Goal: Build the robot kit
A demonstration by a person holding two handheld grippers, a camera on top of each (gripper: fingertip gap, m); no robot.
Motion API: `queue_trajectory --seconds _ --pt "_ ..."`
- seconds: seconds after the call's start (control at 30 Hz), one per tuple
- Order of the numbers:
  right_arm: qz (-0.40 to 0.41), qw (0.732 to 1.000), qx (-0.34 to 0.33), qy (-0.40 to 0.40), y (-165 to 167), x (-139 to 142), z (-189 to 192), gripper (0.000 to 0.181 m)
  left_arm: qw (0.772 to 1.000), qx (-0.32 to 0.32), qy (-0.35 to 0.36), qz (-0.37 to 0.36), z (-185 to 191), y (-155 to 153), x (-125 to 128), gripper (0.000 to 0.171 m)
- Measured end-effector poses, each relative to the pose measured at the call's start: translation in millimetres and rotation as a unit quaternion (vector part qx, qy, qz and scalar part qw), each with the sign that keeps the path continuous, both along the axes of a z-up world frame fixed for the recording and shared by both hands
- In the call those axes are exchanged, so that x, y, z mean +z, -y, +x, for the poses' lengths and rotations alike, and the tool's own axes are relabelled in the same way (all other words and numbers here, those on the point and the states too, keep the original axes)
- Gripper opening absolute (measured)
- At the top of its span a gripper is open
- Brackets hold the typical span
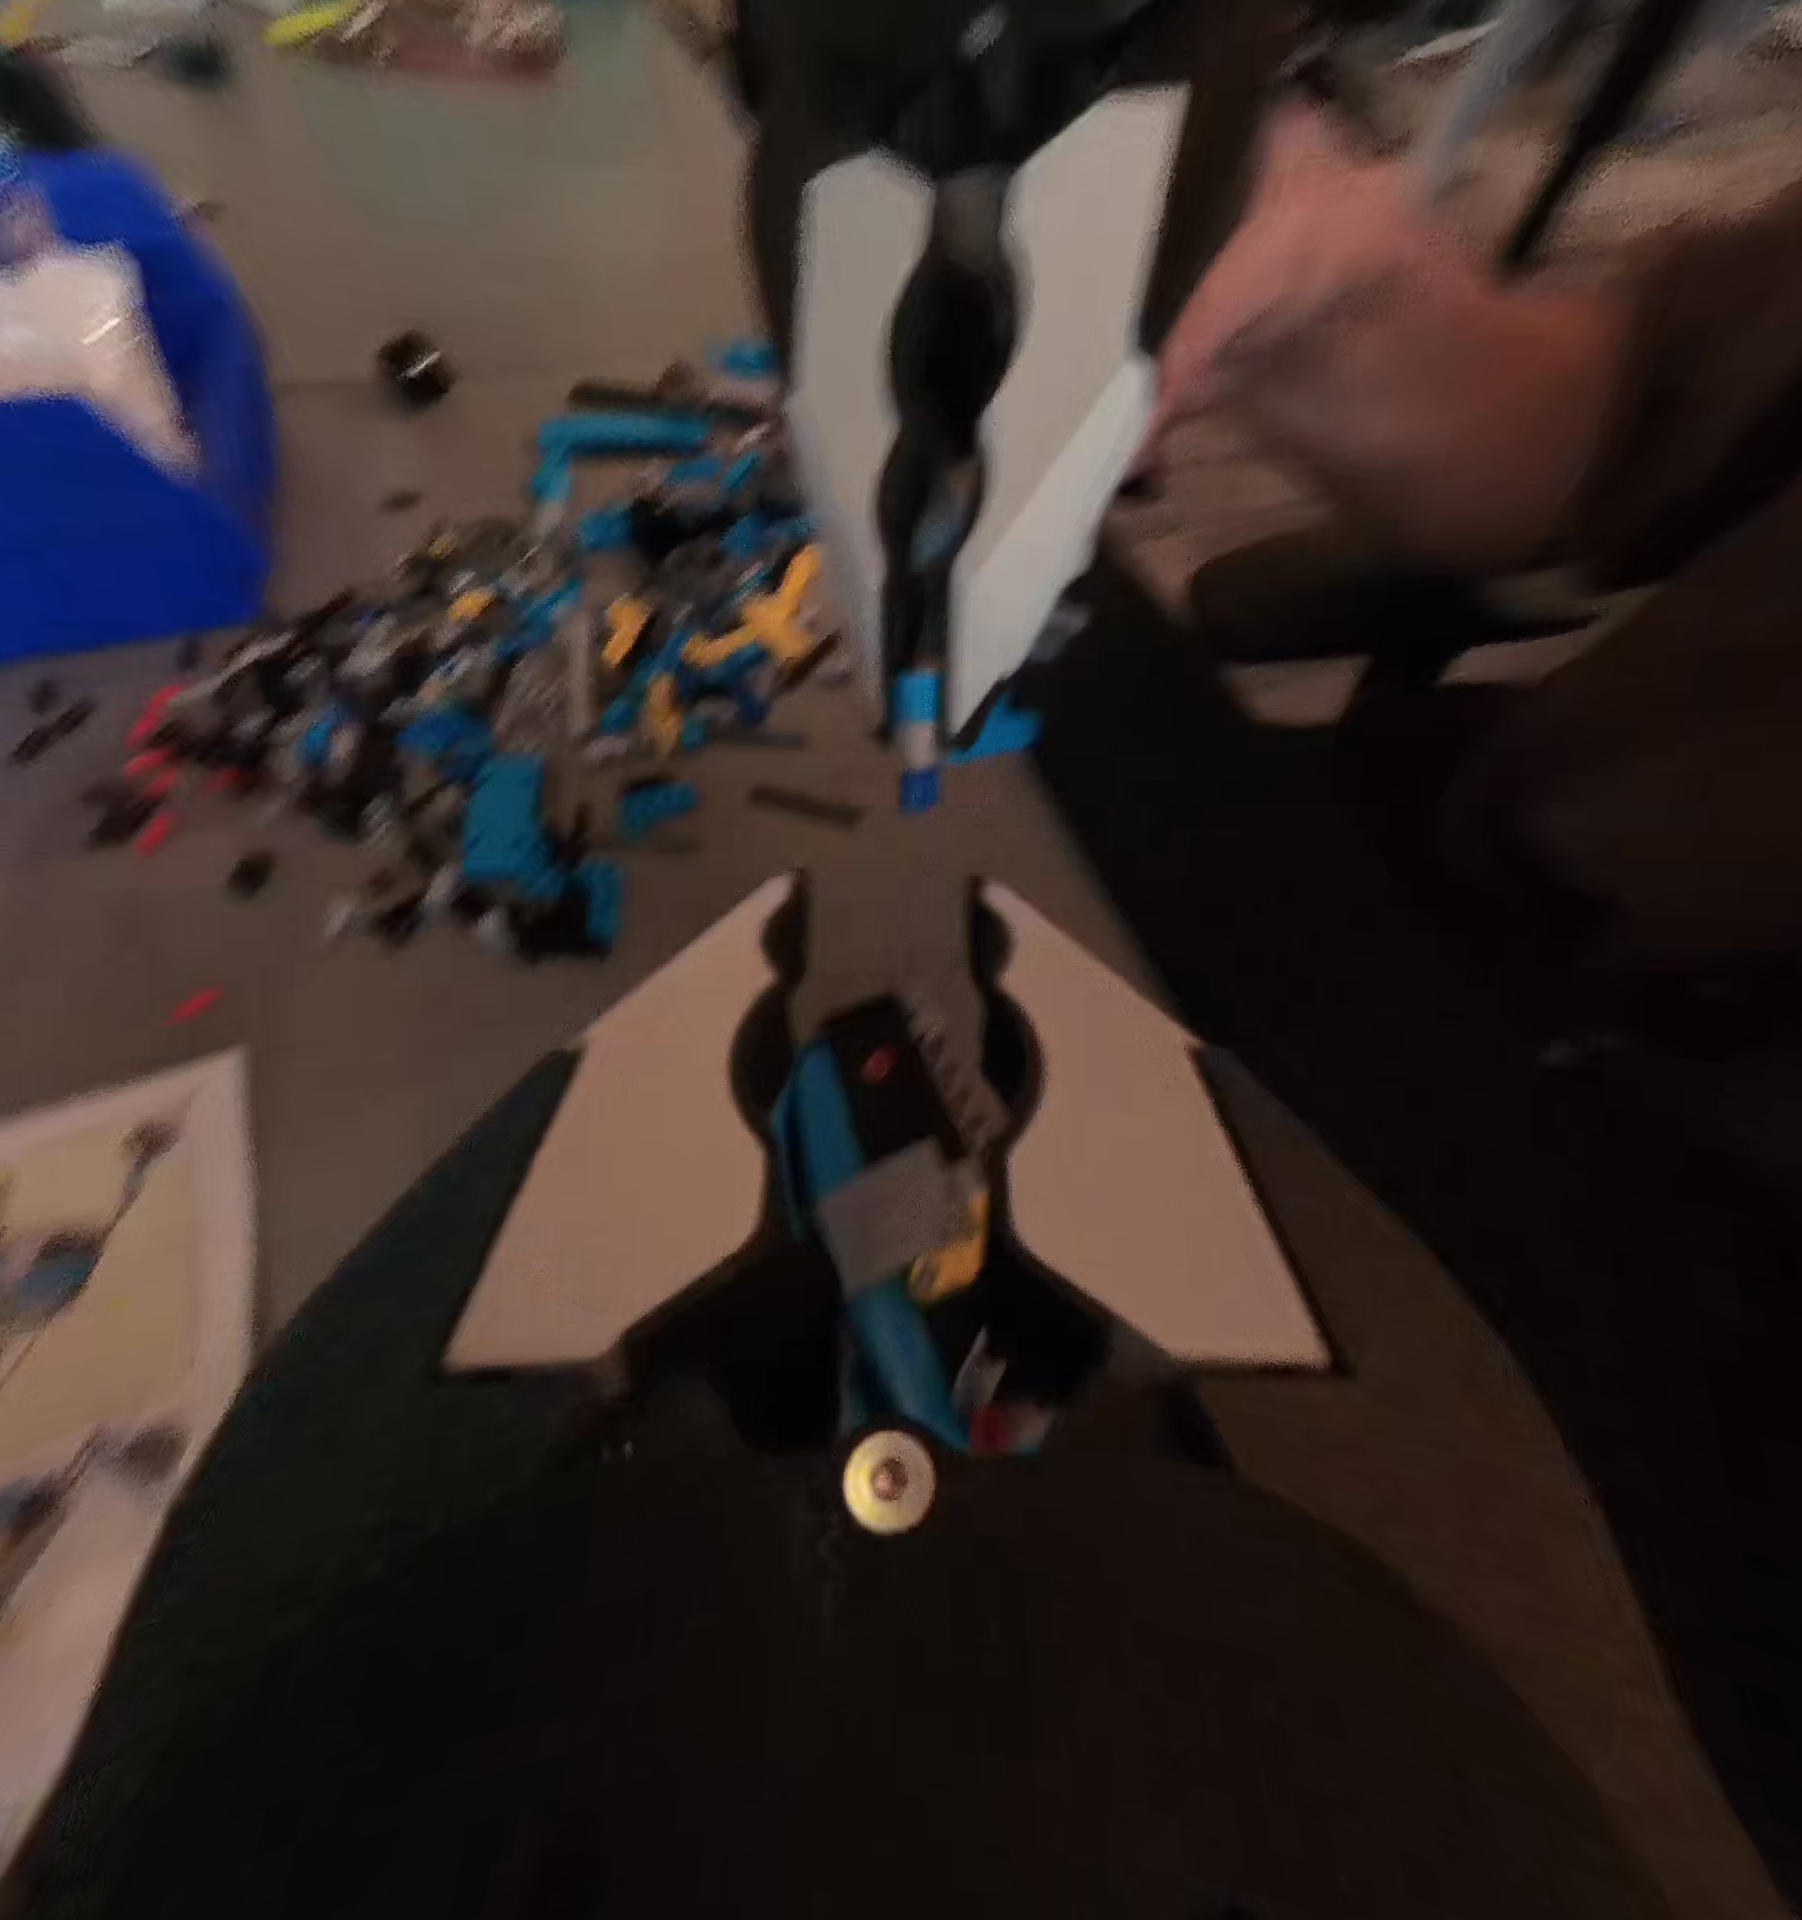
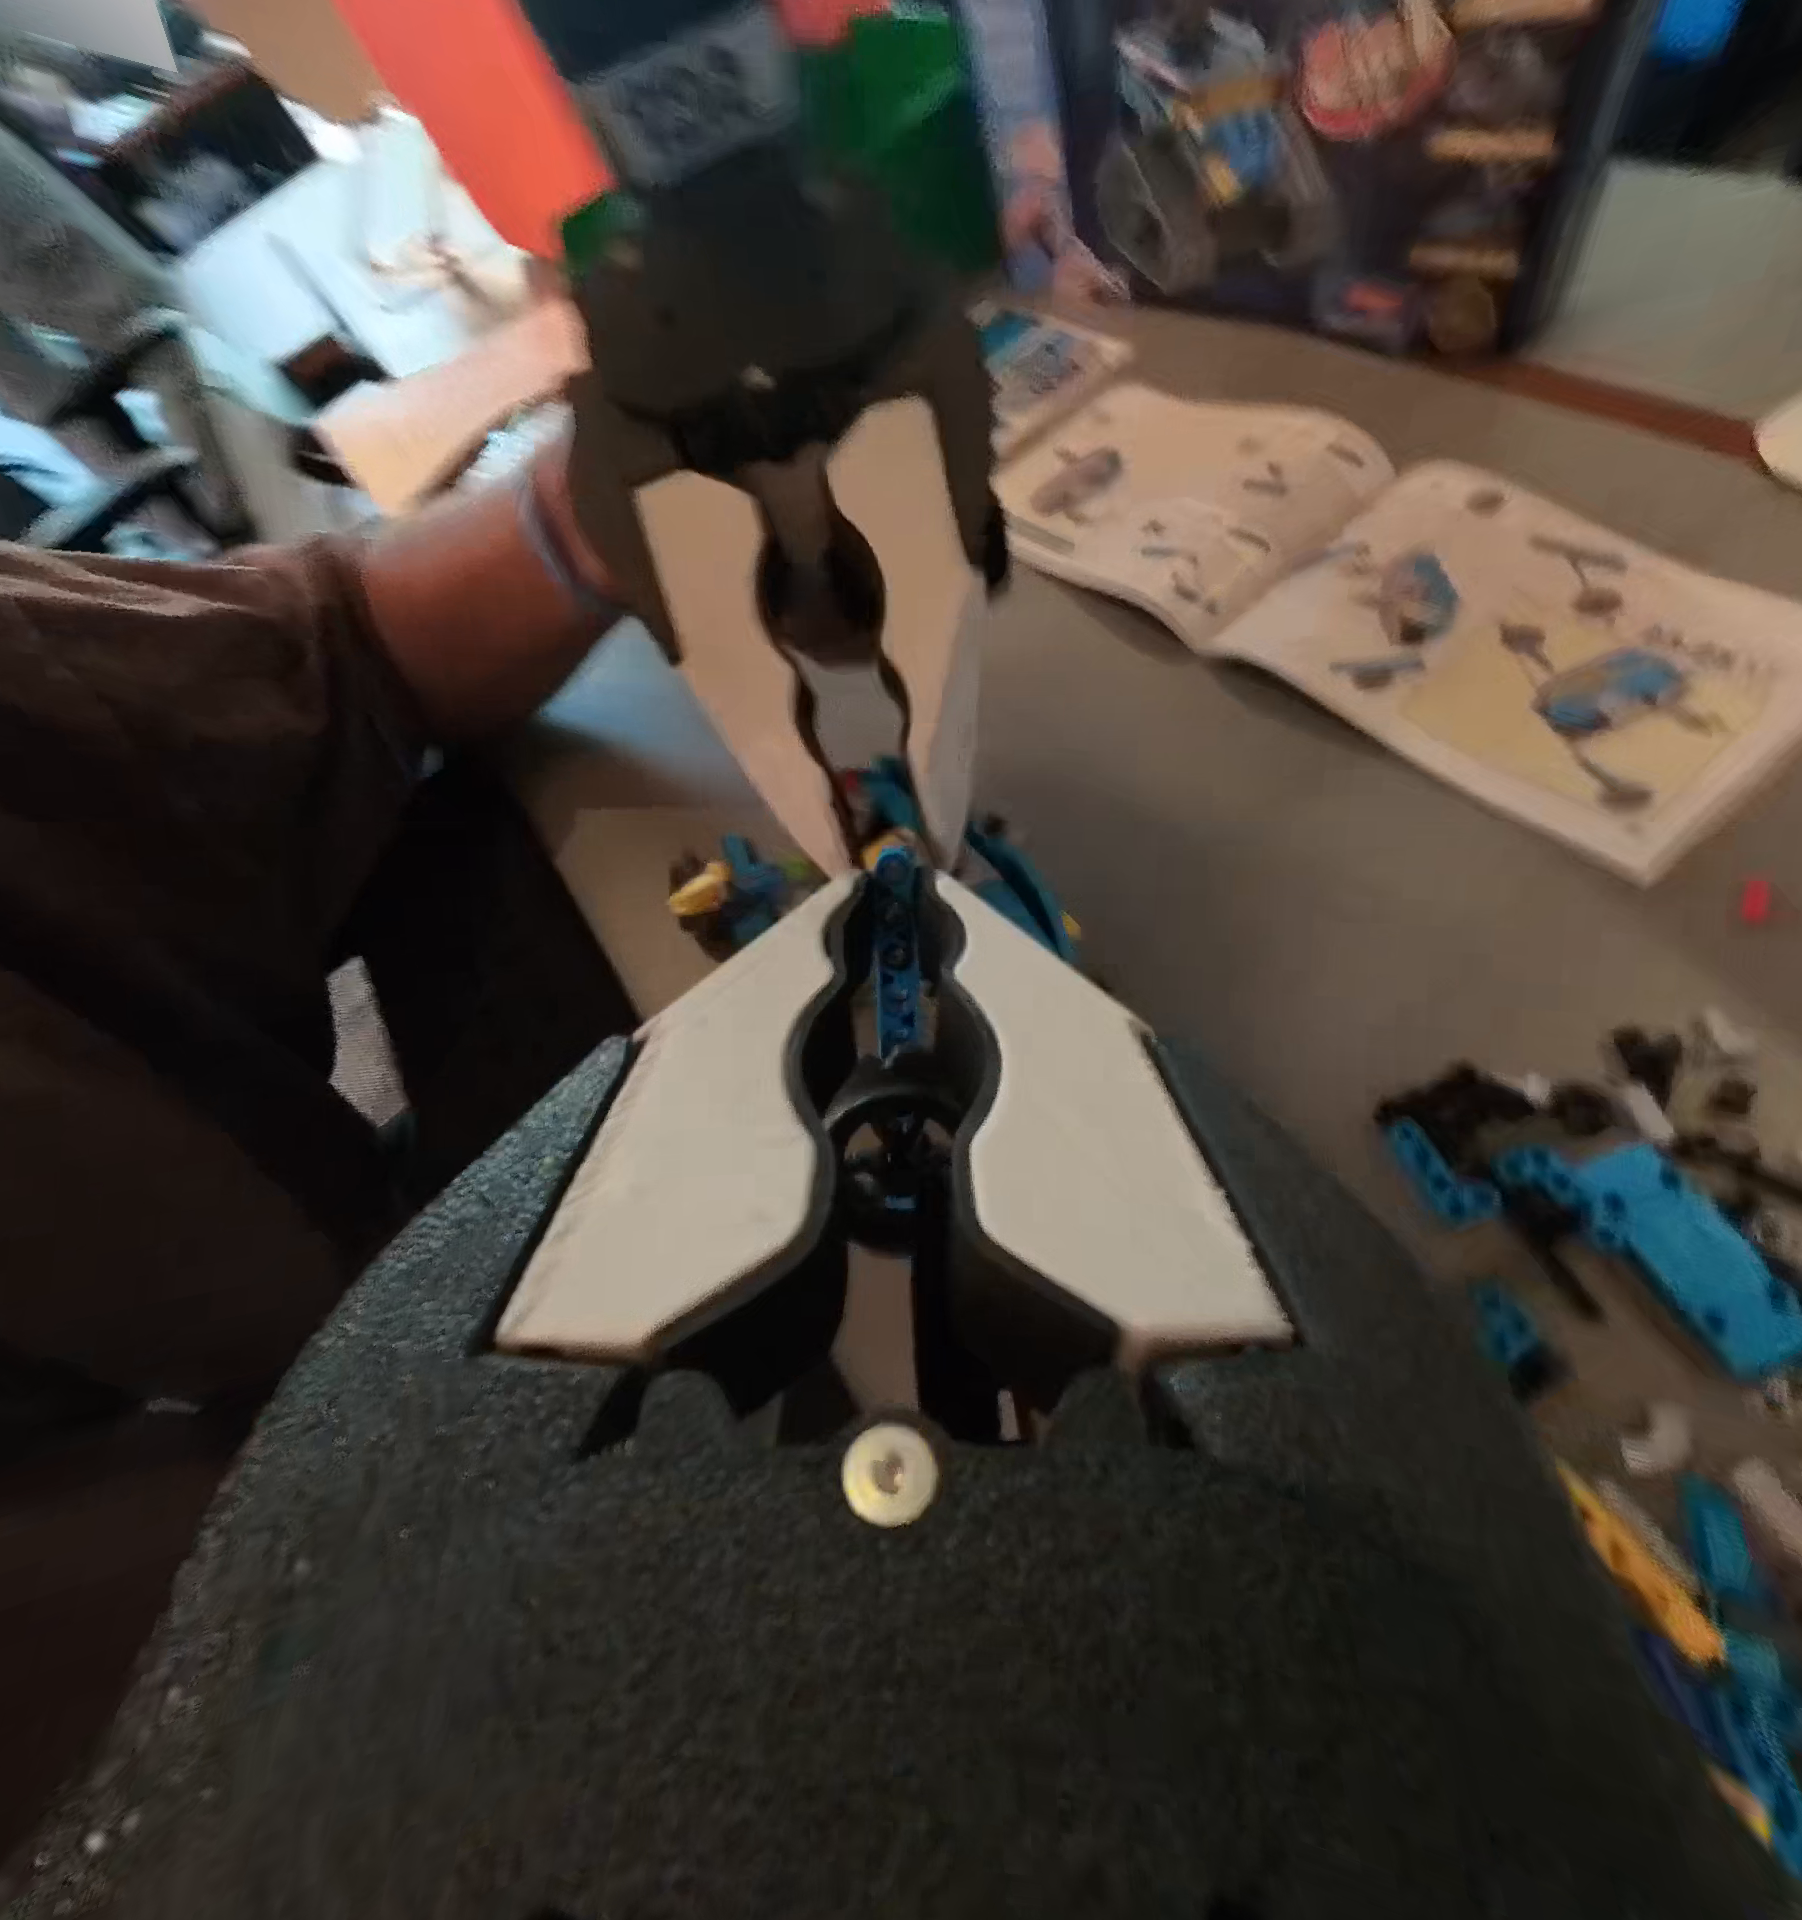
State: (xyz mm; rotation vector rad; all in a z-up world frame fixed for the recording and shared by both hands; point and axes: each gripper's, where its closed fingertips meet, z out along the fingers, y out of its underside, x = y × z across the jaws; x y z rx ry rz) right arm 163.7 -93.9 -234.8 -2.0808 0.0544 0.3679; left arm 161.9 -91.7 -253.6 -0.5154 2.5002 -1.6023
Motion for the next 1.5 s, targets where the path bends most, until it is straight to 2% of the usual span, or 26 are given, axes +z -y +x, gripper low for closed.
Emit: queue_trajectory --seconds 0.07,0.17,0.2,0.3,0.4,0.5,0.63,0.77,1.1,1.3,1.4,1.5 --pt "-0.067 0.996 -0.044 -0.031 -2 -20 5 0.007 0.998 0.058 -0.020 0.017 2 -30 -17 0.066" --pt "-0.162 0.980 -0.098 -0.060 -4 -54 14 0.007 0.990 0.055 -0.100 -0.086 -29 -56 -20 0.085" --pt "-0.187 0.974 -0.113 -0.063 -5 -63 19 0.007 0.987 0.056 -0.106 -0.106 -39 -62 -22 0.088" --pt "-0.236 0.961 -0.119 -0.077 -11 -78 14 0.007 0.991 0.083 -0.092 -0.053 -58 -81 -51 0.106" --pt "-0.267 0.952 -0.136 -0.066 -12 -87 12 0.007 0.992 0.088 -0.087 -0.011 -66 -88 -73 0.103" --pt "-0.285 0.943 -0.165 -0.044 -12 -92 17 0.007 0.993 0.077 -0.083 0.019 -64 -76 -92 0.103" --pt "-0.305 0.933 -0.185 -0.041 -10 -93 17 0.007 0.993 0.095 -0.064 -0.010 -53 -52 -87 0.080" --pt "-0.318 0.924 -0.207 -0.042 -10 -93 18 0.007 0.989 0.145 -0.026 0.017 -42 -50 -91 0.059" --pt "-0.339 0.909 -0.238 -0.042 0 -93 23 0.007 0.978 0.206 -0.030 0.024 -41 -37 -93 0.058" --pt "-0.350 0.905 -0.240 -0.009 0 -91 27 0.007 0.974 0.226 -0.016 0.023 -38 -34 -94 0.058" --pt "-0.336 0.912 -0.235 0.001 -7 -85 25 0.007 0.973 0.228 -0.012 0.023 -37 -33 -94 0.058" --pt "-0.360 0.902 -0.237 0.027 -2 -92 25 0.007 0.973 0.231 -0.018 0.015 -37 -33 -93 0.058"
